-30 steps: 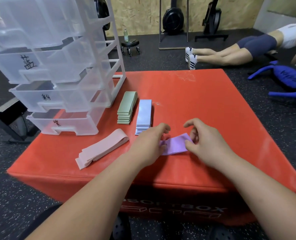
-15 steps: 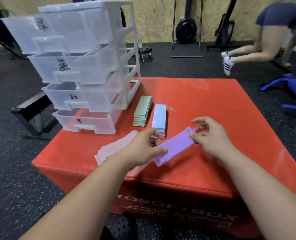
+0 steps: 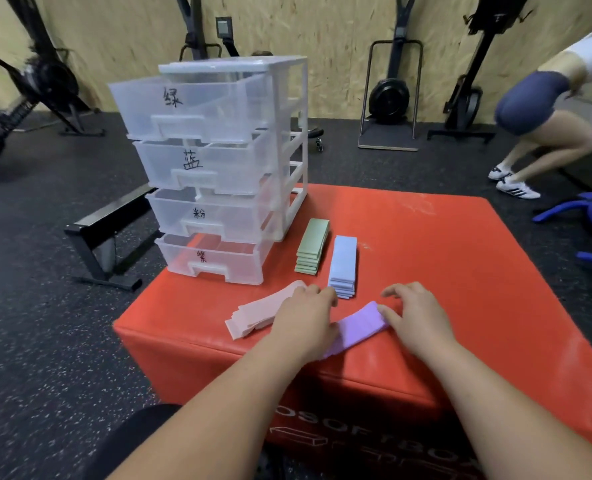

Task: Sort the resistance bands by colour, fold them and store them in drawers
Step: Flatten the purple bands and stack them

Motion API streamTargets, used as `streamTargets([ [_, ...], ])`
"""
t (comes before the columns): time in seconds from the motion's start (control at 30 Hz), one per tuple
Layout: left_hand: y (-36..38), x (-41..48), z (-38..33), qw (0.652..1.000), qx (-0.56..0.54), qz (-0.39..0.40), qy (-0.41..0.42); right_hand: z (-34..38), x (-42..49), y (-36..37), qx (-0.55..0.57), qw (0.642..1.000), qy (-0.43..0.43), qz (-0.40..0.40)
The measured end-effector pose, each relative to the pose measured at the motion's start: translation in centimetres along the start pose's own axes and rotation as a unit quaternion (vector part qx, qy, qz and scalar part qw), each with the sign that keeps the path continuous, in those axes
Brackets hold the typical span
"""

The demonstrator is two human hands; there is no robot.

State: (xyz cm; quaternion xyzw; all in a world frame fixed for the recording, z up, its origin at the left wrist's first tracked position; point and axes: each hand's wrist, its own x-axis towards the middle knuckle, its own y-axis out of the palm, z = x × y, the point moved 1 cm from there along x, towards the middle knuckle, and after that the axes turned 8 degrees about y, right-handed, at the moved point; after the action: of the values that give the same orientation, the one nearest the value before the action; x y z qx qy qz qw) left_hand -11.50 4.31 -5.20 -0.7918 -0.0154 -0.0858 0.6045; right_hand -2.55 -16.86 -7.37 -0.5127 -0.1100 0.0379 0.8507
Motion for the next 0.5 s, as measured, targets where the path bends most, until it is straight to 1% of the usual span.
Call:
streamTargets([
  [0.1, -1.8, -1.5, 0.4, 0.999, -0.04, -0.034, -0.012, 0.5, -0.5, -1.4, 0.006, 1.0, 0.01, 0.021],
  [0.23, -4.2, -3.7, 0.9, 0.995, -0.084, -0.053, -0.025, 2.4, -1.6, -3.5, -0.041, 0.996, -0.026, 0.076],
  [0.37, -6.4, -4.3, 1.0, 0.995, -0.075, -0.056, -0.03, 5.0, -1.6, -5.6, -0.038, 0.993, -0.048, 0.096],
  [0.5, -7.4, -2.6, 1.7, 0.996, -0.075, -0.048, -0.028, 7.5, 0.4, -5.9, -0.034, 0.992, -0.064, 0.102],
])
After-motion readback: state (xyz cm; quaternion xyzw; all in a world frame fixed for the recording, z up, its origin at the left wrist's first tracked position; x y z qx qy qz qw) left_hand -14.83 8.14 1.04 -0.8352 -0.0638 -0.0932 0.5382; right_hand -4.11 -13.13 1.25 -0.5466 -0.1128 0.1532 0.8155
